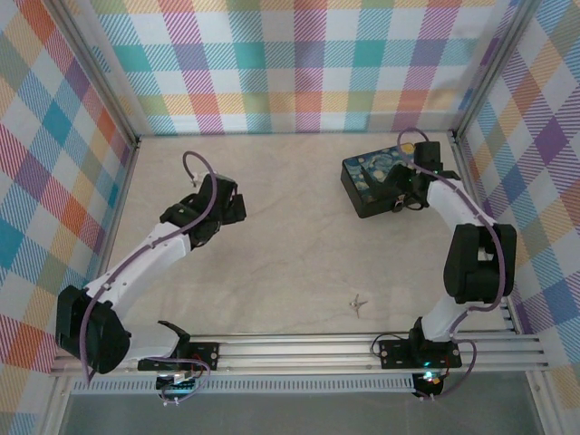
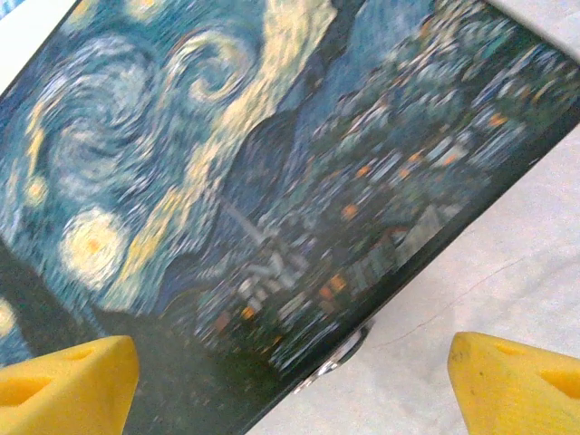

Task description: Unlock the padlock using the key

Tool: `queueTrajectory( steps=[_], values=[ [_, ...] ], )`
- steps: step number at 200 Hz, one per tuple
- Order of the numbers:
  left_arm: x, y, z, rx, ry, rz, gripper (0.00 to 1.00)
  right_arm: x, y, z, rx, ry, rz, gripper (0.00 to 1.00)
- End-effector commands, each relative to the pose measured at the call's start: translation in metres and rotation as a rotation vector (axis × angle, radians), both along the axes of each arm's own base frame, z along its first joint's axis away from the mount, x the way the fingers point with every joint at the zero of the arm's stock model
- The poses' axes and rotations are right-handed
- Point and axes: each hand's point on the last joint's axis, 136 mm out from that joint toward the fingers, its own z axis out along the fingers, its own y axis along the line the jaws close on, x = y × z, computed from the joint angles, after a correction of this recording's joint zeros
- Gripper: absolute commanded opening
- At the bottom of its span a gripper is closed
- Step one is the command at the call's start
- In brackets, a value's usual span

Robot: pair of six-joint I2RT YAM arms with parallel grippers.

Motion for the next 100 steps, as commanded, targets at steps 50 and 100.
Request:
queueTrajectory(
  steps=[50, 100],
  values=[
    [-0.026, 0.001, 0.003, -0.038, 0.006, -0.013, 1.00, 0.022, -0.032, -0.036, -0.039, 0.145, -0.003, 0.87],
    [-0.023, -0.013, -0.003, -0.065, 0.028, -0.036, 1.00, 0.007, 0.010, -0.069, 0.062, 0.179, 0.136, 0.74]
  ],
)
